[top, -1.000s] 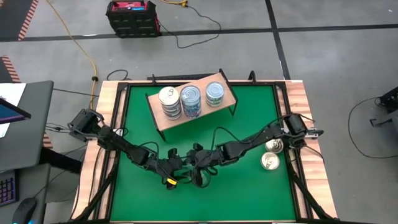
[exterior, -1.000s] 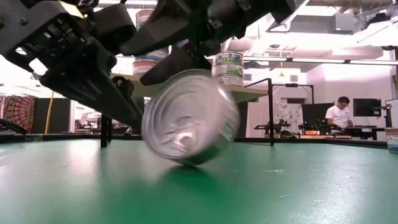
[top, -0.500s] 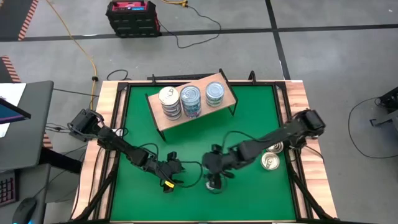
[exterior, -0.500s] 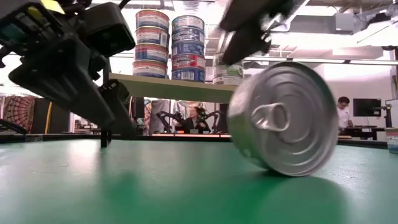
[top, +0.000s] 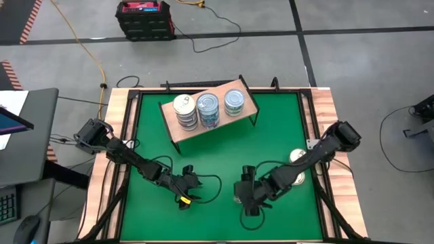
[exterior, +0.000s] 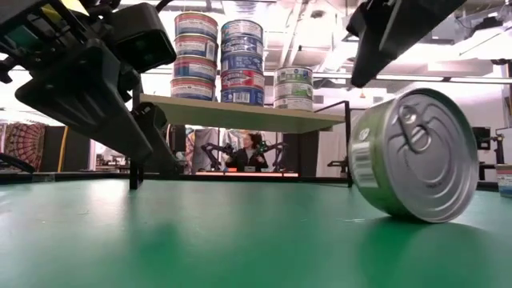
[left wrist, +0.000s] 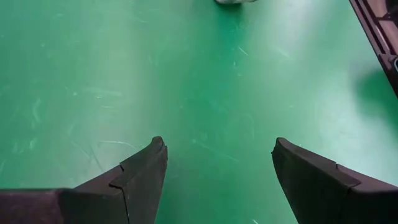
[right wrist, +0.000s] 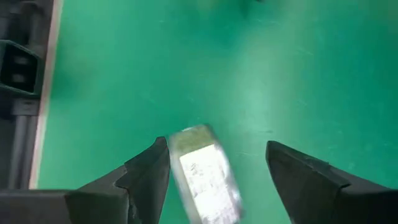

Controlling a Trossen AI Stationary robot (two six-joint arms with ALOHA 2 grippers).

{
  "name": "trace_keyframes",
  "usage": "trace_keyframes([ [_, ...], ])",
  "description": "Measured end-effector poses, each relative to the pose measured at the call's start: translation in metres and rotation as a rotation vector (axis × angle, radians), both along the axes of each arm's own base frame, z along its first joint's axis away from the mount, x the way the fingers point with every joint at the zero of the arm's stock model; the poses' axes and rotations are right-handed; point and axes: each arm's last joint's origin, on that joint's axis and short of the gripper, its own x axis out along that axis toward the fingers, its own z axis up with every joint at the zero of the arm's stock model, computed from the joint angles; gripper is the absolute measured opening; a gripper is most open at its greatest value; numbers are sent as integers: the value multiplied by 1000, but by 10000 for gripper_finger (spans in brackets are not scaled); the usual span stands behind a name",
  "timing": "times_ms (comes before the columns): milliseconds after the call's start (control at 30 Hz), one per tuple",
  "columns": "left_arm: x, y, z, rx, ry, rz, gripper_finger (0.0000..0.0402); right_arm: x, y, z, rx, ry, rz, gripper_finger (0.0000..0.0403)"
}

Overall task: Stack canned seafood by type on shelf
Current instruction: Stack the green tuna can on top of the yellow blue tuna can on the shelf

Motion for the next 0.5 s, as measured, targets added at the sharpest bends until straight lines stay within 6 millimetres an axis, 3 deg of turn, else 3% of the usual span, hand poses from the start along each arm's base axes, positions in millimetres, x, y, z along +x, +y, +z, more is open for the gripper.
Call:
trace_keyframes([
  [200, 0, -1, -1, -14, 13, -24, 277, 3, -6, -1, 21, 36, 19, 292],
  [500, -2, 0, -2, -4, 32, -28, 277, 10, -6, -31, 53, 189, 59, 292],
])
